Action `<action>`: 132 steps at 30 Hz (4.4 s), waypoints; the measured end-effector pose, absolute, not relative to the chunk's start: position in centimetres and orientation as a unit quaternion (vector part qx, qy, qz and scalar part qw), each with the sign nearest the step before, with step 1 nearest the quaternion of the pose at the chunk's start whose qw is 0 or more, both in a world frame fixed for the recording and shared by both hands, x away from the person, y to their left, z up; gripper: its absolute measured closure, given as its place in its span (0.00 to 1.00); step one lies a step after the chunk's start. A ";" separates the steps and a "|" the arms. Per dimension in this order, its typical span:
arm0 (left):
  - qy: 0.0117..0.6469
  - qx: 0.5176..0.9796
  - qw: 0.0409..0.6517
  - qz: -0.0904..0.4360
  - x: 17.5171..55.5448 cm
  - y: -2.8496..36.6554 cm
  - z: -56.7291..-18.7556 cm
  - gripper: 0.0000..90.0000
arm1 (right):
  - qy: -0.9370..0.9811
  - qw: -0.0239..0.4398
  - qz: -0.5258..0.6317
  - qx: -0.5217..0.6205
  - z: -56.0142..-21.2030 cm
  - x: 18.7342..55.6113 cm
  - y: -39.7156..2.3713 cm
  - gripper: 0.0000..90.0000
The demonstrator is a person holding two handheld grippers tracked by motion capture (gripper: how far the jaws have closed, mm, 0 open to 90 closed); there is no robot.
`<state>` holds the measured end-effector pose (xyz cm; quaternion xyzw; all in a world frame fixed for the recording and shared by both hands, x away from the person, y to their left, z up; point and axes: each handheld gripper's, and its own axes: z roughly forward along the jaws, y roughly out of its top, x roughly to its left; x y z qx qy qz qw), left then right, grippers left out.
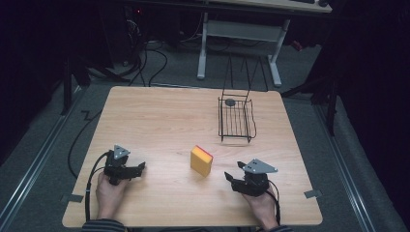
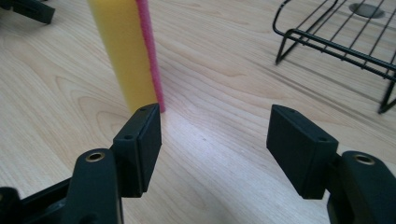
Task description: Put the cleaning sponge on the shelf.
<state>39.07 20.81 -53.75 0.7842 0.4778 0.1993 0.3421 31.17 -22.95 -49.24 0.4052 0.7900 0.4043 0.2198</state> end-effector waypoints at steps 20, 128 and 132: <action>0.478 0.783 0.343 0.199 39.1 20.8 -53.8 0.17 | 0.804 0.200 0.421 0.369 -48.6 31.7 -20.0 0.39; 0.478 0.784 0.342 0.199 39.1 20.8 -53.7 0.17 | 0.826 0.167 0.414 0.343 -48.6 34.1 -16.3 0.67; 0.478 0.784 0.342 0.199 39.1 20.8 -53.8 0.17 | 0.826 0.169 0.414 0.343 -48.2 34.0 -16.5 0.67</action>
